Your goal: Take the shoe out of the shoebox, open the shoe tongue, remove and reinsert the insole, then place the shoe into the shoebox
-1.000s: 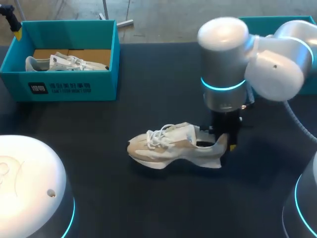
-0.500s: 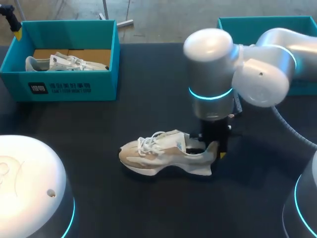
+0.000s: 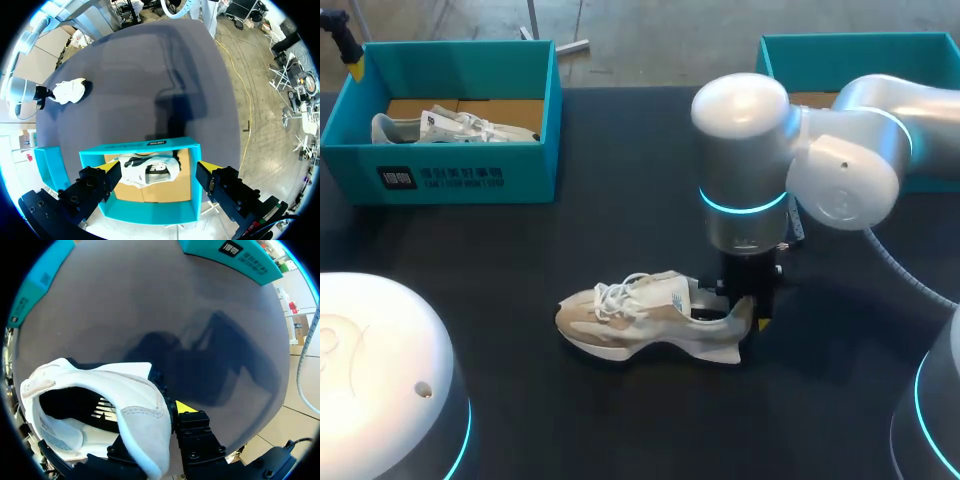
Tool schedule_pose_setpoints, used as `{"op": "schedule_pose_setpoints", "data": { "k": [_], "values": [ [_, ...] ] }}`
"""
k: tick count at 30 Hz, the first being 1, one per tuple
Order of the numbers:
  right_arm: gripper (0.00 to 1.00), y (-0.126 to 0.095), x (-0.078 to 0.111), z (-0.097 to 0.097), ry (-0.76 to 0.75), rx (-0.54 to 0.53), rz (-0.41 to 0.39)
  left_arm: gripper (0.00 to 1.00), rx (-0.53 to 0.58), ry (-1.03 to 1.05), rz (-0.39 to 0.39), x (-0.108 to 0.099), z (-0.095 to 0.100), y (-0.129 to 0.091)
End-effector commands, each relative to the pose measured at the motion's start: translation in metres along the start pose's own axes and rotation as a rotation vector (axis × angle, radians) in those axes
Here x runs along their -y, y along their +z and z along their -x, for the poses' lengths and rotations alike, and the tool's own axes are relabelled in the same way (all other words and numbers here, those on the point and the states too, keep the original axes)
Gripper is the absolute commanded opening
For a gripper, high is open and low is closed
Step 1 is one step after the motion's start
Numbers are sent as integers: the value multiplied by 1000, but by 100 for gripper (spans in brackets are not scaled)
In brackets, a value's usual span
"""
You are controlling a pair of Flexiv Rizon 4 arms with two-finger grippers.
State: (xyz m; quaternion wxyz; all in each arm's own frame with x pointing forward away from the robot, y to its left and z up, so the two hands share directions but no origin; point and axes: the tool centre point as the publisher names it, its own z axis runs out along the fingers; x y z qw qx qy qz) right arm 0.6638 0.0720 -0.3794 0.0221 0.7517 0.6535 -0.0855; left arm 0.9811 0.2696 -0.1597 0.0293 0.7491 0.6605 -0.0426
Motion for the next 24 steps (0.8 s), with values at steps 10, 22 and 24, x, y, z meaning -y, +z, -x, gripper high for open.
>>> {"op": "schedule_pose_setpoints", "data": {
  "k": [10, 22, 24],
  "values": [
    [0, 10, -5, -9, 3, 4, -14, 100, -2, 0, 0, 0, 0, 0],
    [7, 14, -4, -10, 3, 12, -25, 100, -2, 0, 0, 0, 0, 0],
    [15, 13, -2, -11, 3, 11, -24, 100, -2, 0, 0, 0, 0, 0]
  ]
}}
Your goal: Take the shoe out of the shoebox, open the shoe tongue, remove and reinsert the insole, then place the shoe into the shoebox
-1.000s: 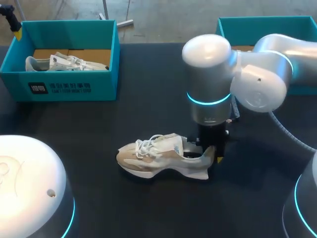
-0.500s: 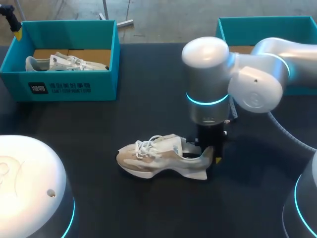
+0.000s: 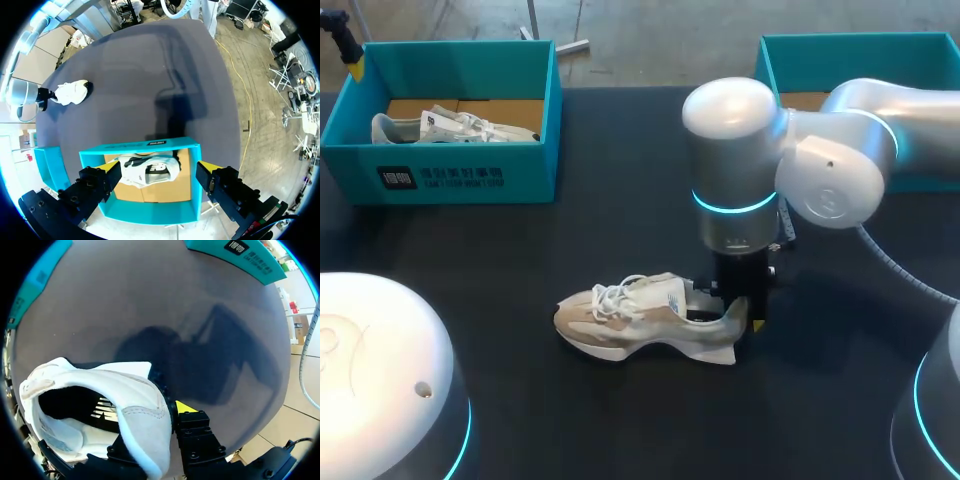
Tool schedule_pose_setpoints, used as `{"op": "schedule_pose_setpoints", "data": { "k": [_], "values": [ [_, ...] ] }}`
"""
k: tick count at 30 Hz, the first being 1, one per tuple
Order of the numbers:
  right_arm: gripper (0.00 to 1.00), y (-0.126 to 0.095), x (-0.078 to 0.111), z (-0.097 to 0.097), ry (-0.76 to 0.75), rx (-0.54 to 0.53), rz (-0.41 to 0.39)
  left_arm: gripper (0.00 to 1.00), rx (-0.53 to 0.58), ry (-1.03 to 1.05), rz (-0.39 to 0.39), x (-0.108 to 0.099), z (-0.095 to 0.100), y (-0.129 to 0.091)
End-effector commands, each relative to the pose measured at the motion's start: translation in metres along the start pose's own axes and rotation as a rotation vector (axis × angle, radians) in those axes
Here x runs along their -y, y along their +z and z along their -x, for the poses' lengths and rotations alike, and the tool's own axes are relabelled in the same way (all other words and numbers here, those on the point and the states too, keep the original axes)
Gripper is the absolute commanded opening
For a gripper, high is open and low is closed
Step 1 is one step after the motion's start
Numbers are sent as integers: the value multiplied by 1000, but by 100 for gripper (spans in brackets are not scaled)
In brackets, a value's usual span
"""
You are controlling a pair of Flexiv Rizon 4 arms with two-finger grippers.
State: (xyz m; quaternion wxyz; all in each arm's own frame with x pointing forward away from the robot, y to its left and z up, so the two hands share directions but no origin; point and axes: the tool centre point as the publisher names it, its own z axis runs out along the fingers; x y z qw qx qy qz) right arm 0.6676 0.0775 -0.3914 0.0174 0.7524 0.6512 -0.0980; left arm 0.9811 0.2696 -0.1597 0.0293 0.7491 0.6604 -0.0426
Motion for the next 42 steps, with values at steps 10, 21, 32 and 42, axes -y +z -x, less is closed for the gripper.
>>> {"op": "schedule_pose_setpoints", "data": {
  "k": [10, 21, 32, 42],
  "values": [
    [93, -10, 7, -10, -15, -12, 24, 100, -2, 0, 1, 0, 0, 0],
    [100, -43, 17, -3, -48, -96, 87, 100, -2, 0, 1, 0, 0, 0],
    [100, -70, 16, 30, -229, -253, 149, 100, -2, 0, 1, 0, 0, 0],
    [100, -85, 12, 46, -424, -425, 119, 100, -2, 0, 1, 0, 0, 0]
  ]
}}
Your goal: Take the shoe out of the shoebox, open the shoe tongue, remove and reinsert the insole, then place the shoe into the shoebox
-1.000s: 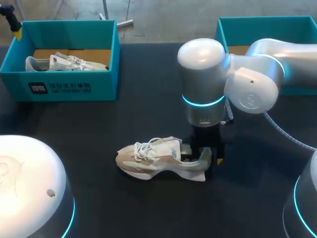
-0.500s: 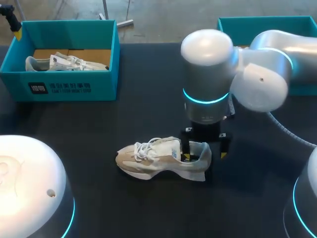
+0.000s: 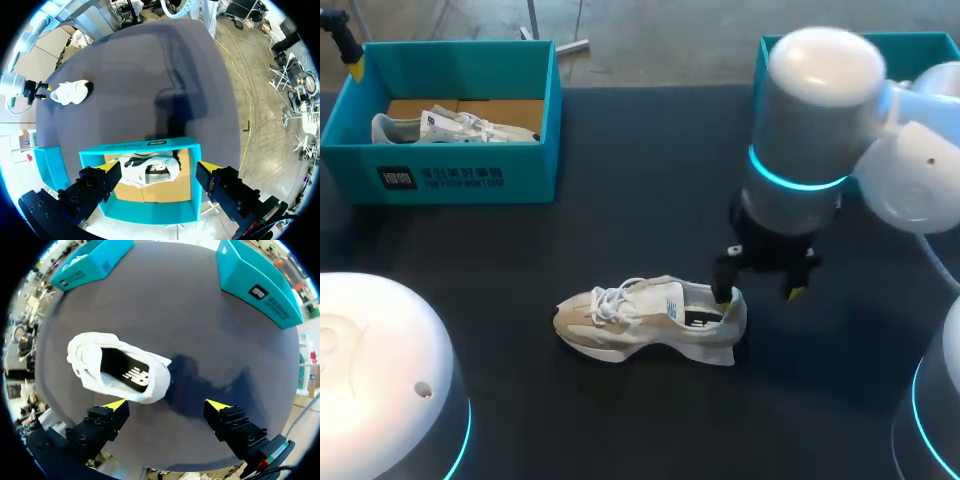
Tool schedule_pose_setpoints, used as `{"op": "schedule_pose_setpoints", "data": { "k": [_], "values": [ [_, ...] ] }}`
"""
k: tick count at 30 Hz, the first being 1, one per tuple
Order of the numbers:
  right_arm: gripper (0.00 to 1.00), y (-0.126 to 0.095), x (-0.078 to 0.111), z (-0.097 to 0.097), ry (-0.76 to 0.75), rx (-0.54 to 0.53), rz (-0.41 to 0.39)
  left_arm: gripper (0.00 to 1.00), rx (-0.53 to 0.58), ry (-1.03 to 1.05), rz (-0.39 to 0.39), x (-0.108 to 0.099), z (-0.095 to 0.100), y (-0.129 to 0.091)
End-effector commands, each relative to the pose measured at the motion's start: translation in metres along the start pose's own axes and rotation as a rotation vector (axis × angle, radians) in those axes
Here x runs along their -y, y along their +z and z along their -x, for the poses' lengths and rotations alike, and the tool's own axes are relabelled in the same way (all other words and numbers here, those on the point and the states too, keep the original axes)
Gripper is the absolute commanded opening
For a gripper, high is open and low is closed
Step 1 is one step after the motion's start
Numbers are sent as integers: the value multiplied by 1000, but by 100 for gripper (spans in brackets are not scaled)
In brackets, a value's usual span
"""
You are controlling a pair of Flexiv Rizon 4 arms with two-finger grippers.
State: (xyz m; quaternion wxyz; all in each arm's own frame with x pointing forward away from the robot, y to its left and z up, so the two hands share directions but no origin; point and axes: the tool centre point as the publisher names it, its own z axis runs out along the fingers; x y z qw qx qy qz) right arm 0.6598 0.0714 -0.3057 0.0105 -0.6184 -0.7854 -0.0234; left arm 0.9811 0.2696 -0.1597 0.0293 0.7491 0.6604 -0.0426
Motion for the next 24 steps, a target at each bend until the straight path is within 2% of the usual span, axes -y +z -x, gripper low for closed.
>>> {"op": "schedule_pose_setpoints", "data": {
  "k": [1, 6, 9, 11, 24],
  "values": [
    [100, -10, 5, 23, -43, -247, 17, 100, -2, 0, 1, 0, 0, 0],
    [100, -22, 6, 22, -118, -307, 28, 100, -2, 0, 1, 0, 0, 0],
    [100, -29, 10, 23, -236, -422, 110, 100, -2, 0, 1, 0, 0, 0],
    [100, -33, 12, 24, -301, -446, 117, 100, -2, 0, 1, 0, 0, 0],
    [100, -33, 12, 24, -301, -446, 117, 100, -2, 0, 1, 0, 0, 0]
  ]
}}
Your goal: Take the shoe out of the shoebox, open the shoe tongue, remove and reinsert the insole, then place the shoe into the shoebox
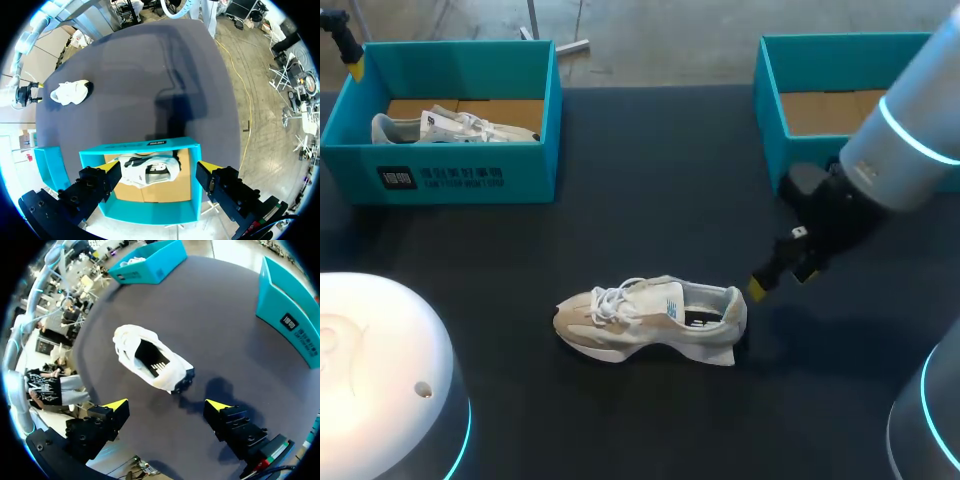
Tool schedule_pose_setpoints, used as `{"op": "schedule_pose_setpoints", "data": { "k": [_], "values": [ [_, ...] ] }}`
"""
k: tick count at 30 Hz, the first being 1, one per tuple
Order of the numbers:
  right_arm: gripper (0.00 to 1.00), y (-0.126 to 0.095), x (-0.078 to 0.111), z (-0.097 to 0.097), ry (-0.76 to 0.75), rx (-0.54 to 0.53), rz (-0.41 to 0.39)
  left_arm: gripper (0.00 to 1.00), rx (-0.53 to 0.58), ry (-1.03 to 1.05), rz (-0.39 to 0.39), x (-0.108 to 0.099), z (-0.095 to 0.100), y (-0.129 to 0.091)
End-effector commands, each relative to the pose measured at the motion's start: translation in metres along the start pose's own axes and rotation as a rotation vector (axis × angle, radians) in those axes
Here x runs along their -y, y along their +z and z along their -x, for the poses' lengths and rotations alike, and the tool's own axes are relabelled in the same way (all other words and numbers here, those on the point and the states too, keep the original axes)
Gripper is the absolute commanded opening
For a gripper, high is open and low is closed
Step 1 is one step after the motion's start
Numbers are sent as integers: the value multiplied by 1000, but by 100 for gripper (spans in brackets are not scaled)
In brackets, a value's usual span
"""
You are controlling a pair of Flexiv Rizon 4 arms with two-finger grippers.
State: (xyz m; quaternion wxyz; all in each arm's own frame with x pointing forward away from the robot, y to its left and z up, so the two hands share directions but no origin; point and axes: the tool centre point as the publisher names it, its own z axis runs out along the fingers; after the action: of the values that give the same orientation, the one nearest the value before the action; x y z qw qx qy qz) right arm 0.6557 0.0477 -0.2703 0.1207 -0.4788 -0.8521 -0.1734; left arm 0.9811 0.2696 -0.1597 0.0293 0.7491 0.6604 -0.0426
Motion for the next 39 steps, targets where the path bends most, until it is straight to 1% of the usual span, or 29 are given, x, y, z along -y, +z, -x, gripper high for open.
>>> {"op": "schedule_pose_setpoints", "data": {
  "k": [1, 2, 3, 4, 5, 6, 8, 11, 12, 29, 31, 32, 33, 34, 36, 37, 39],
  "values": [
    [100, 2, 5, 3, -1, -74, 35, 100, -2, 0, 1, 0, 0, 0],
    [100, 2, 5, 3, -1, -74, 35, 100, -2, 0, 1, 0, 0, 0],
    [100, 2, 9, 10, -52, -100, 92, 100, -2, 0, 1, 0, 0, 0],
    [100, 1, 13, 17, -55, -127, 147, 100, -2, 0, 1, 0, 0, 0],
    [100, 0, 16, 22, -60, -105, 169, 100, -2, 0, 1, 0, 0, 0],
    [100, -2, 19, 25, -62, -92, 172, 100, -2, 0, 1, 0, 0, 0],
    [100, -4, 21, 28, -67, -60, 210, 100, -2, 0, 1, 0, 0, 0],
    [100, -5, 23, 28, -71, 81, 306, 100, -2, 0, 1, 0, 0, 0],
    [100, -3, 23, 28, 26, 199, 302, 100, -2, 0, 1, 0, 0, 0],
    [100, -3, 23, 28, 26, 199, 302, 100, -2, 0, 1, 0, 0, 0],
    [100, 2, 20, 35, -29, 172, 285, 100, -2, 0, 1, 0, 0, 0],
    [100, 4, 20, 39, -32, 163, 286, 100, -2, 0, 1, 0, 0, 0],
    [100, 5, 20, 43, -49, 162, 270, 100, -2, 0, 1, 0, 0, 0],
    [100, 6, 19, 45, -104, 145, 254, 100, -2, 0, 1, 0, 0, 0],
    [100, 8, 19, 50, -179, 78, 290, 100, -2, 0, 1, 0, 0, 0],
    [100, 9, 20, 53, -223, 71, 302, 100, -2, 0, 1, 0, 0, 0],
    [100, 11, 23, 58, -326, 17, 337, 100, -2, 0, 1, 0, 0, 0]
  ]
}}
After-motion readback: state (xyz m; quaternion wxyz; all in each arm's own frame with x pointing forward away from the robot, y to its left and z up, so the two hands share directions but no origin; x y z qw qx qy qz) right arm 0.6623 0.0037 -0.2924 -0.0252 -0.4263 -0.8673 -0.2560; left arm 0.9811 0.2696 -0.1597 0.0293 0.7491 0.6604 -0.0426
